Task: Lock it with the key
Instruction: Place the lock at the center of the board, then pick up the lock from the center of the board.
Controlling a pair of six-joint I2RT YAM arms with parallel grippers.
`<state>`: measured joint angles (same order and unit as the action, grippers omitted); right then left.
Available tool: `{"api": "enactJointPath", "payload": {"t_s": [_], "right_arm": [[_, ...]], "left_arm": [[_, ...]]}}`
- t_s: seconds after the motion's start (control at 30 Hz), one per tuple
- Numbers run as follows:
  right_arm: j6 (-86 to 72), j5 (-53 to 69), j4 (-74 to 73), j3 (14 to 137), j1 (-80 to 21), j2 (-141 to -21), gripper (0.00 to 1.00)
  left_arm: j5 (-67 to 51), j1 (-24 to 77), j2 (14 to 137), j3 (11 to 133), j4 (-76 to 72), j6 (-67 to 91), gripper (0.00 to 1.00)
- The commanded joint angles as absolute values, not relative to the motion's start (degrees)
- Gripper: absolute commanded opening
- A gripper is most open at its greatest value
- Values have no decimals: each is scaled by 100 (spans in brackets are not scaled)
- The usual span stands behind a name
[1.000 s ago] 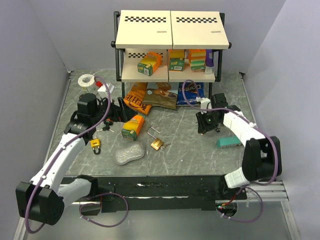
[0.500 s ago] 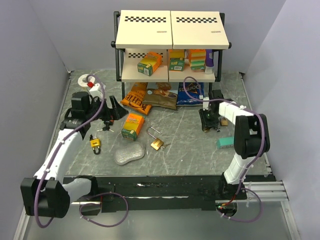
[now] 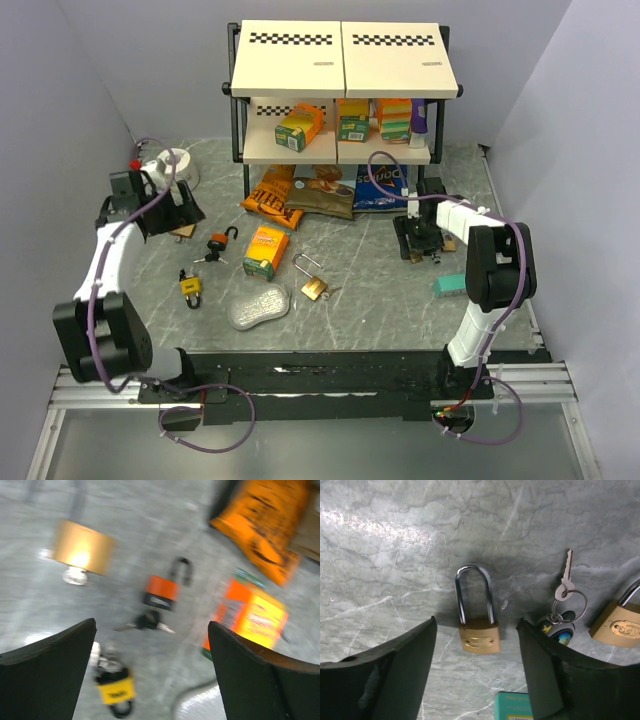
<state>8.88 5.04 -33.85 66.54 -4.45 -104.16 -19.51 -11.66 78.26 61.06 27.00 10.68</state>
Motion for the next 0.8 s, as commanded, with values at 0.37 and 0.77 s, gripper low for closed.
{"api": "enactJointPath", "payload": {"t_s": [0.37,0.77], "right_arm": [[1871,1336,-3314,6294,-1142,-8245,99],[1829,2302,-2786,6003,-1521,-6383,99]], "left_arm": [[-1478,-1529,10326,7953,2918,-905,96],[-1011,-1301,11188,8016,2663,-1230,96]]}}
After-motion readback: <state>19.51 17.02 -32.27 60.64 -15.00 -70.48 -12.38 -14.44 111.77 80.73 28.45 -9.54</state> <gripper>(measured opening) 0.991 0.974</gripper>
